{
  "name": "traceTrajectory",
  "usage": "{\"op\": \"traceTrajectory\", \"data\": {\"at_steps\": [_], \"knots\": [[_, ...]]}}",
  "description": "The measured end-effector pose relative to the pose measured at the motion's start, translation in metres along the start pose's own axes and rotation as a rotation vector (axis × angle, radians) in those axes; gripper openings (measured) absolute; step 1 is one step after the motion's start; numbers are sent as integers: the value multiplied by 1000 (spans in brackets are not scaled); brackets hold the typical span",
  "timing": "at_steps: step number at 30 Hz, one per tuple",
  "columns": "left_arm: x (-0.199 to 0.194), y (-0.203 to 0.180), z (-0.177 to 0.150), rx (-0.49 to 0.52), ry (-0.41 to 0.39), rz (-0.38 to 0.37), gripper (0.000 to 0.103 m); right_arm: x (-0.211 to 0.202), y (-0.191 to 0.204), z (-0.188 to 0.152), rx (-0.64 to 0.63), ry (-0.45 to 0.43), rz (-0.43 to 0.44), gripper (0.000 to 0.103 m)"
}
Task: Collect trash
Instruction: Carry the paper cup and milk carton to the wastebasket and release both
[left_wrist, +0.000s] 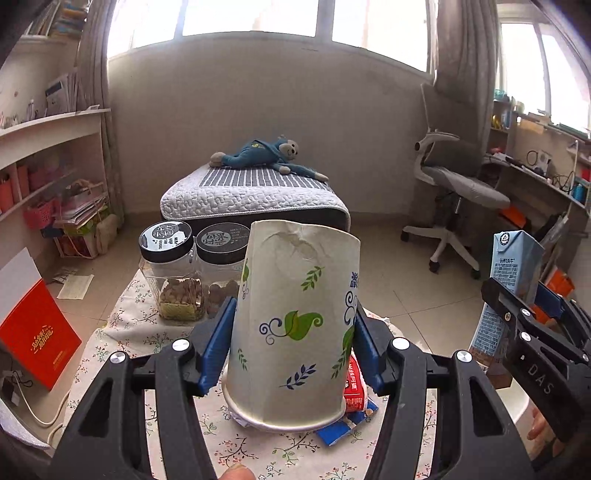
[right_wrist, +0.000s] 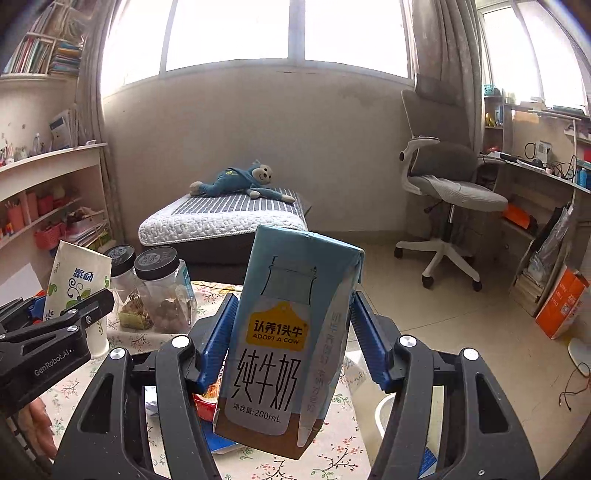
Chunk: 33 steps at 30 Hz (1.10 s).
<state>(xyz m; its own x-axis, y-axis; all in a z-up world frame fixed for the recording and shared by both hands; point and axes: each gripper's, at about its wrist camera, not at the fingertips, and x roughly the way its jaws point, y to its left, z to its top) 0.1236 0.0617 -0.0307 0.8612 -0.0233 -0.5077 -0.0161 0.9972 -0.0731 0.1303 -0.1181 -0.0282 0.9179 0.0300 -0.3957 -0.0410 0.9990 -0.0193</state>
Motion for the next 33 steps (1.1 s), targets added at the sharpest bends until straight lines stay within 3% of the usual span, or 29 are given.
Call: {"op": "traceTrajectory", "data": {"at_steps": [21,33], "knots": [[-5,-77,1,62,-48,-109,59,-17,-97,-1,57,-23,-179,59],[2,-116,-7,114,-25,-147,59,-4,-149,-15,157,48,-280,59]]}}
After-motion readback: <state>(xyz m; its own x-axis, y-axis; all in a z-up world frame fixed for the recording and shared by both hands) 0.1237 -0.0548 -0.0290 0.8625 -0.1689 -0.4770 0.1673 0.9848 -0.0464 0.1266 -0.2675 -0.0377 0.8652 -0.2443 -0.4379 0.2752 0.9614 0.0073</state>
